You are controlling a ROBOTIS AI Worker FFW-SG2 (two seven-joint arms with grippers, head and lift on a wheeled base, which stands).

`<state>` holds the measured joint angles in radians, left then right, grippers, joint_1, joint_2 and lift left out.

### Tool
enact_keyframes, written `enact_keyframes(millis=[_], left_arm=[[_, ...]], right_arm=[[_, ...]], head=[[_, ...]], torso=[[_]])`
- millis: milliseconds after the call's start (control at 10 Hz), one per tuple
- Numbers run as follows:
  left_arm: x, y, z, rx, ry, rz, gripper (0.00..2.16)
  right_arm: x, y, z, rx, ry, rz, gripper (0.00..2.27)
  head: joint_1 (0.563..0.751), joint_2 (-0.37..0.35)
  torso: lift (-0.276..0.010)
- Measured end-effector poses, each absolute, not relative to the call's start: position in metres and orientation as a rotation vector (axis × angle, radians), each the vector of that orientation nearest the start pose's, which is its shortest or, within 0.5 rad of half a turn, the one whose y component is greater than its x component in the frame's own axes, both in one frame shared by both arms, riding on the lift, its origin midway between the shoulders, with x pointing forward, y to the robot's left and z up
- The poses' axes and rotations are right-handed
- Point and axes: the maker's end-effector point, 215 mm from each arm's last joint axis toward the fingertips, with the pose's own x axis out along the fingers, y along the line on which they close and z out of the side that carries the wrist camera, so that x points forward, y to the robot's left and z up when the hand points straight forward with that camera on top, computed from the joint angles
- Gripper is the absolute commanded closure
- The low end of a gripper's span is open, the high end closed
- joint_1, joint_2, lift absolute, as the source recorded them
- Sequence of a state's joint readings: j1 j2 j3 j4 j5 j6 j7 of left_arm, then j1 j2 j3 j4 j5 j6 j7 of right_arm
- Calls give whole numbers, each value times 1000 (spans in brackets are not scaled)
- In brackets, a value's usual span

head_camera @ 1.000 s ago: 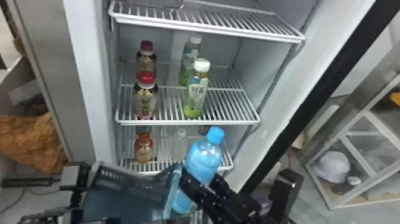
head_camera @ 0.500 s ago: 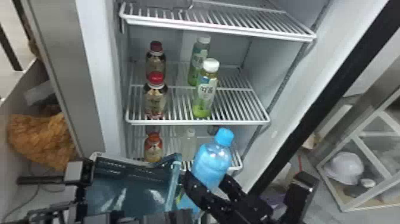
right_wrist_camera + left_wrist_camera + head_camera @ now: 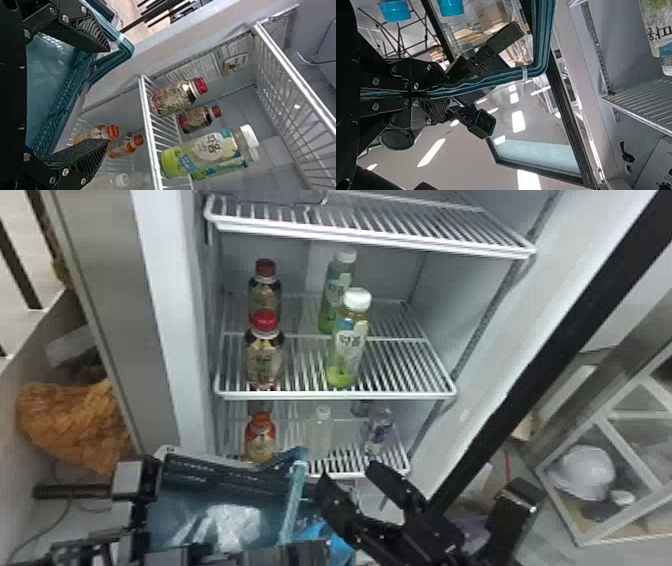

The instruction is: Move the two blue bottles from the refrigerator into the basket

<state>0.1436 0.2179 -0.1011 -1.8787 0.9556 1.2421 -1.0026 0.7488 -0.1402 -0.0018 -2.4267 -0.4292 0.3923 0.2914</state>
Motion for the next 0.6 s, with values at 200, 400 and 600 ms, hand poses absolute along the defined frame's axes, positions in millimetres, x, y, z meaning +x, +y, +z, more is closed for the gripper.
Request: enact_keyframes(millis=[200, 400, 600], left_arm=[[277, -15, -310, -1097, 784, -1500, 1171], [279, -11, -312, -1104, 779, -1483, 1171], [282, -7, -312, -1105, 768, -1471, 1170]], right_arm=[[353, -145, -316, 326, 231, 420, 225], [348, -173, -316, 298, 215, 354, 225], [340, -203, -310, 263, 191, 287, 225]], head=[[695, -283], [695, -329], [695, -350]], torso=[[0], [0], [0]])
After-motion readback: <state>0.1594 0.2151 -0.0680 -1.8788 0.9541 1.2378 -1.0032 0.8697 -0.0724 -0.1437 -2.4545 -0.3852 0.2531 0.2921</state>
